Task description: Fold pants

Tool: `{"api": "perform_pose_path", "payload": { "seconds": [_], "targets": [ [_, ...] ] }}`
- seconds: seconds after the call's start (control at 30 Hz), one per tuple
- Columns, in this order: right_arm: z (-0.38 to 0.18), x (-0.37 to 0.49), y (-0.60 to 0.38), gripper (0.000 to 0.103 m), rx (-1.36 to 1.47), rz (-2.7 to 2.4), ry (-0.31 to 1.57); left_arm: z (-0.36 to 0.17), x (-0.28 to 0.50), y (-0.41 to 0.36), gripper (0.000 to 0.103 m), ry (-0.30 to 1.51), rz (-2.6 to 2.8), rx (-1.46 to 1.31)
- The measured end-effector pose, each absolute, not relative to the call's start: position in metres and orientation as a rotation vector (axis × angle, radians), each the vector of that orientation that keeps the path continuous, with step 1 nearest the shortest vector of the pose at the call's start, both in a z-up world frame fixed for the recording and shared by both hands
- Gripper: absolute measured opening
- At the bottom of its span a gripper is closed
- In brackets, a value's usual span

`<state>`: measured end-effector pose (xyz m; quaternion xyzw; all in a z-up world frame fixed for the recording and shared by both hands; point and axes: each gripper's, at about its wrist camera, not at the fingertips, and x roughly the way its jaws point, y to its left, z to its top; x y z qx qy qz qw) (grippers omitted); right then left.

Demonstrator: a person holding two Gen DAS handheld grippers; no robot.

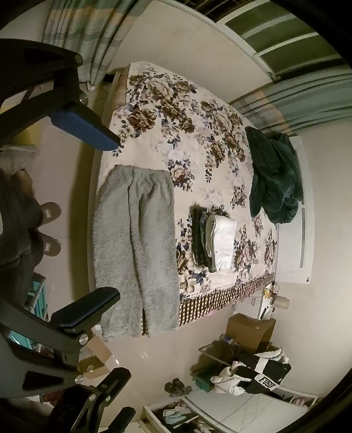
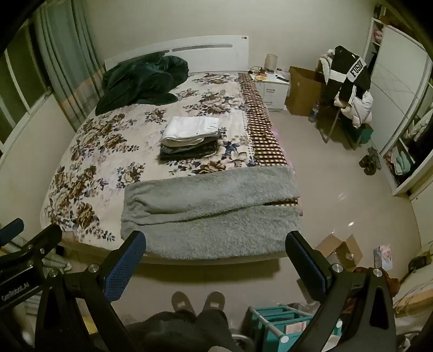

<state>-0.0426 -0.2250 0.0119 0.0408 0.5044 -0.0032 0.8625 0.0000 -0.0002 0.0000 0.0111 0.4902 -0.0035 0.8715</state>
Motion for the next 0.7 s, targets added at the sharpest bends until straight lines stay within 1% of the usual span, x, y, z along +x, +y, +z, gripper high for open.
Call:
{"api": "perform_pose_path", "payload": {
  "seconds": [0.7],
  "targets": [
    [0.0122,-0.0429,-0.2259,0.103,0.084,0.000,1.057,0.0088,0.0059,-0.0068,0.103,1.004,-0.015,0.040]
  ]
}}
